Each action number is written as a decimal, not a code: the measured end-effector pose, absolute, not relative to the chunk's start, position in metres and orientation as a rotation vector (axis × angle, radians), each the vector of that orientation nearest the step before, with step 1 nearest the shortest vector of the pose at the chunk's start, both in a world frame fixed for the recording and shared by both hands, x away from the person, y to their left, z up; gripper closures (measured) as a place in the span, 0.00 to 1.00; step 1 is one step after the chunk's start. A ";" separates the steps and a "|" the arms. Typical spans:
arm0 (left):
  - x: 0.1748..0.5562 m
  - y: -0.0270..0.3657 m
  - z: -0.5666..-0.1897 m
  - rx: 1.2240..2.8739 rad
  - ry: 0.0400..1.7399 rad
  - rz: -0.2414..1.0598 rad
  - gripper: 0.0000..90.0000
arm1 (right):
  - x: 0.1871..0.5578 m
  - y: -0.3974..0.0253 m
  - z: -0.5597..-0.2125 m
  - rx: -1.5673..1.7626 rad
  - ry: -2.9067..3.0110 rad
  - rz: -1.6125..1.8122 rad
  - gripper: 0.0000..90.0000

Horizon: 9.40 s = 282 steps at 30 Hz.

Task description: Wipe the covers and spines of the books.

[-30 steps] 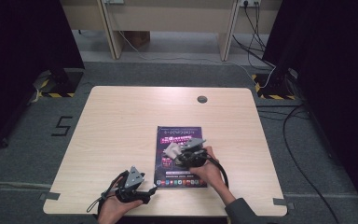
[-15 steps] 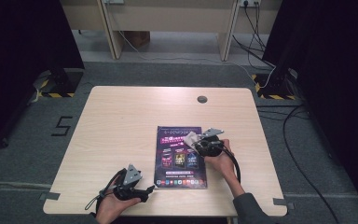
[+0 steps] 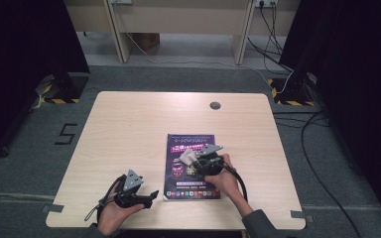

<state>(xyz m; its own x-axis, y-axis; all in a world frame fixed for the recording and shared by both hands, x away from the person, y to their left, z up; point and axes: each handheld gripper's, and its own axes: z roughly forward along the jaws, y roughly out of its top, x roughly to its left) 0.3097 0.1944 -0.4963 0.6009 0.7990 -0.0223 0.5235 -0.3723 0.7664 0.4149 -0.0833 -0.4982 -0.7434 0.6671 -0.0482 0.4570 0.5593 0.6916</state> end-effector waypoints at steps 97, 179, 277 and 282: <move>0.324 0.226 -0.497 1.986 1.235 0.528 0.21 | 0.348 -0.043 -0.499 0.701 2.619 1.025 0.76; 0.328 0.231 -0.498 1.966 1.277 0.550 0.21 | 0.354 -0.145 -0.496 0.948 2.519 0.981 0.74; 0.313 0.158 -0.515 2.090 1.056 0.482 0.16 | 0.502 -0.031 -0.499 0.945 2.394 0.906 0.74; 0.314 0.160 -0.511 2.088 1.046 0.438 0.18 | 0.500 -0.016 -0.499 0.911 2.418 0.906 0.74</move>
<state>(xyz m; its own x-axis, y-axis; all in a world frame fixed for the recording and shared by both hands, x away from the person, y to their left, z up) 0.3138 0.1602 -0.5115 0.6077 0.7937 -0.0259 0.5383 -0.3877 0.7483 0.5003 -0.0163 -0.4985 -0.7073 0.6938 -0.1352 0.4343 0.5775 0.6913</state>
